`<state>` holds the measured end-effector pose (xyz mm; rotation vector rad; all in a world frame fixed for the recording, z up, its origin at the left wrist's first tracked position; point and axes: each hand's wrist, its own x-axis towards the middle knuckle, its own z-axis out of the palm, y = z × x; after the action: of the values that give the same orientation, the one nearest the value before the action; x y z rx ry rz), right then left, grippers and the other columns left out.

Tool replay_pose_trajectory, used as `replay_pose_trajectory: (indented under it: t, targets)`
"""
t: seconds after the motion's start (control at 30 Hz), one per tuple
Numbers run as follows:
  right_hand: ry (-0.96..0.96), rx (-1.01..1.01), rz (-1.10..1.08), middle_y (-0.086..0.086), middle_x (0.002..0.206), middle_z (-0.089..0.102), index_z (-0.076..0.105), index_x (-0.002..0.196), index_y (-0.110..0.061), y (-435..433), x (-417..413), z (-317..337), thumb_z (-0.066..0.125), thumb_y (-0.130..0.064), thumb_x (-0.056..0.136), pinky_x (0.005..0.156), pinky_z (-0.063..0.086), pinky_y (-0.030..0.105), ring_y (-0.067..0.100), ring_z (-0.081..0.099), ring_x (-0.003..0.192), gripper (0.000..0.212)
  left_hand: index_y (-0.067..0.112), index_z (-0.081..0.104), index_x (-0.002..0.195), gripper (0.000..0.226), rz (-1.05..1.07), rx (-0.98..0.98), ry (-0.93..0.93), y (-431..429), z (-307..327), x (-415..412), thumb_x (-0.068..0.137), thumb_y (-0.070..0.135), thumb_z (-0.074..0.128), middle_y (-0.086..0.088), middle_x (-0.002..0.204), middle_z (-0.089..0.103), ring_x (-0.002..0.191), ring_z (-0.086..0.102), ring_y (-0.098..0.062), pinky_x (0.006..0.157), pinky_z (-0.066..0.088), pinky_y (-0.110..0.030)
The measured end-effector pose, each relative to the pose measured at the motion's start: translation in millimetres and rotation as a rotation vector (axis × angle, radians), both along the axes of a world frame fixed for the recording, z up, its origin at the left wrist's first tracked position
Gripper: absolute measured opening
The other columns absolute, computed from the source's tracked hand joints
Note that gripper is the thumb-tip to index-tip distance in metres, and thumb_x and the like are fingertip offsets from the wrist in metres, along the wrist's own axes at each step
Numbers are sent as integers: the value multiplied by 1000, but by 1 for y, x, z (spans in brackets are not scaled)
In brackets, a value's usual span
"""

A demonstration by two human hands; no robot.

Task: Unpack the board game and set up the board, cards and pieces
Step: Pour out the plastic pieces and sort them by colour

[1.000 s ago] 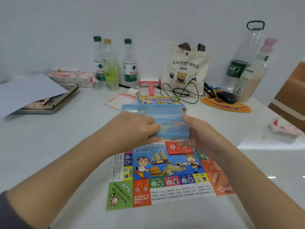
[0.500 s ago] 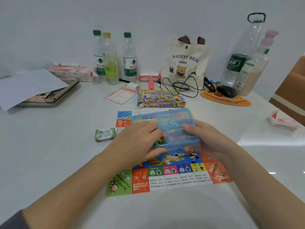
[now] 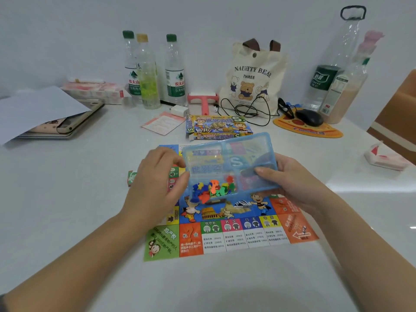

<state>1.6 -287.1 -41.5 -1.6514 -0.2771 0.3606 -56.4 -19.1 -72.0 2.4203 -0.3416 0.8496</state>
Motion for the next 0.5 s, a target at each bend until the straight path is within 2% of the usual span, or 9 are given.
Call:
replay_pose_trajectory:
  t: [0.07,0.13,0.2,0.3,0.4,0.5]
  targets:
    - [-46,-31,-27,1,102,74,64,108,-21,-2,1,-2,59,-12,91,66,56,27,18,72,87,20,22,49,87,5,19,-33,66,-3,-2,-1,88,23,54,10,88,49,83,45,-10,73,34,-15]
    - [-102,-71,-43,0,104,74,64,109,-23,-4,2,-2,59,-13,92,73,55,30,18,71,92,21,24,46,85,15,29,-72,155,-8,-5,-4,88,16,58,11,83,49,77,47,-9,66,36,-17]
    - [-143,-92,-44,-2,103,74,64,109,-21,-5,1,-1,59,-12,92,76,56,29,17,71,94,21,25,45,85,14,38,-98,229,-10,-7,-6,89,18,57,12,83,52,77,51,-7,62,39,-19]
    - [-182,-108,-28,-4,98,75,63,108,-14,-6,0,2,57,-6,93,71,56,21,13,71,91,18,26,47,87,11,33,-47,302,-10,-10,-4,89,21,56,13,84,54,78,54,-8,64,47,-28]
    - [-210,-117,-25,-5,94,76,63,105,-9,-8,0,3,57,-2,91,68,54,18,11,72,88,16,25,51,93,7,18,91,299,-7,-15,-1,90,21,56,12,93,52,85,50,-9,69,42,-24]
    - [-236,-120,-26,-7,90,75,64,102,-8,-10,0,5,59,-1,89,66,53,16,10,72,84,16,18,61,106,17,-4,238,243,-5,-19,1,90,21,56,6,103,57,93,49,-11,73,39,-22]
